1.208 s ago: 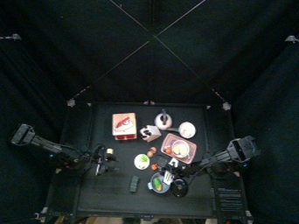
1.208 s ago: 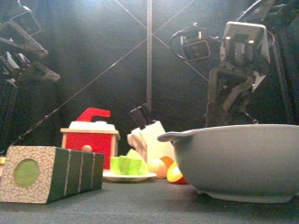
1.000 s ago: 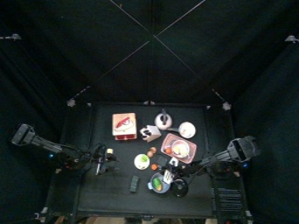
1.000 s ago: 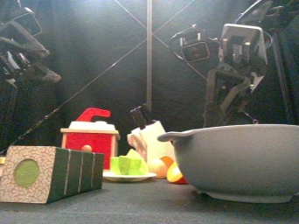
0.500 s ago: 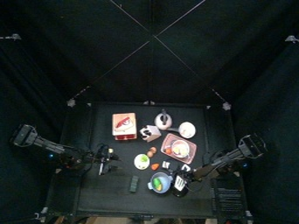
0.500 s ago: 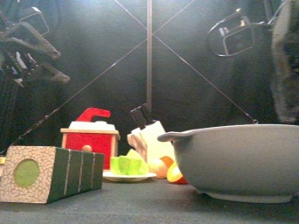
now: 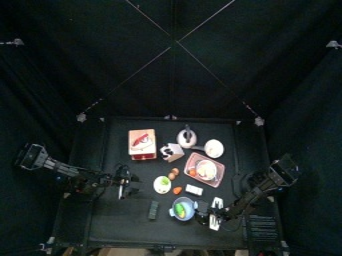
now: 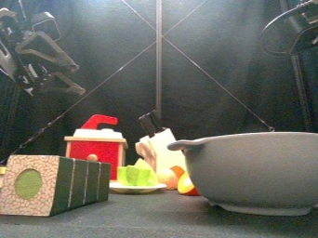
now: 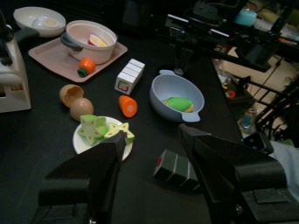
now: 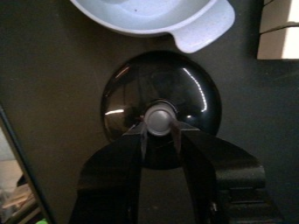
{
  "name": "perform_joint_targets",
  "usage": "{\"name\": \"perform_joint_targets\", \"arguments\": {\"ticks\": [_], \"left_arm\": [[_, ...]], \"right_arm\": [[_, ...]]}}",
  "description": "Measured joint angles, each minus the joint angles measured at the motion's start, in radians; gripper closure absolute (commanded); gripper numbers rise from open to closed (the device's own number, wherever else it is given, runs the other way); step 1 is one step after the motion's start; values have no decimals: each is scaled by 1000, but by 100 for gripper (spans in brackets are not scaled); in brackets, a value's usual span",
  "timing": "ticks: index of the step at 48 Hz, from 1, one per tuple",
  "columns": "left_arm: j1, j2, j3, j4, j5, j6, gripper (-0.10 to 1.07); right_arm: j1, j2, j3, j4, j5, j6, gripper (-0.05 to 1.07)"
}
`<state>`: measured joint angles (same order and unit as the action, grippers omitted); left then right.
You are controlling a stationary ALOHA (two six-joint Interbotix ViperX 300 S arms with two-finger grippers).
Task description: Grab pot lid
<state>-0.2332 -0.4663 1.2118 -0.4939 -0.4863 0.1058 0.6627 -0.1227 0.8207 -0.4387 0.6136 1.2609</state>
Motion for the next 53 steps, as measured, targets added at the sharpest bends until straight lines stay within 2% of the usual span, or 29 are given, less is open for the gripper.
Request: {"name": "perform_joint_targets", "arguments": {"ticks": [6, 17, 36, 53], "left_arm": [[14, 32, -14, 0, 0, 0, 9], [48, 37, -17, 0, -12, -2, 9], [49, 37, -17, 0, -12, 0, 9], [51, 37, -17, 0, -14, 0, 9]], "right_arm": [[3, 2, 0, -2, -9, 0, 32], [2, 0, -5, 14, -12, 0, 28], [2, 5, -5, -17, -28, 0, 26], [0, 57, -5, -25, -58, -3, 27]]}}
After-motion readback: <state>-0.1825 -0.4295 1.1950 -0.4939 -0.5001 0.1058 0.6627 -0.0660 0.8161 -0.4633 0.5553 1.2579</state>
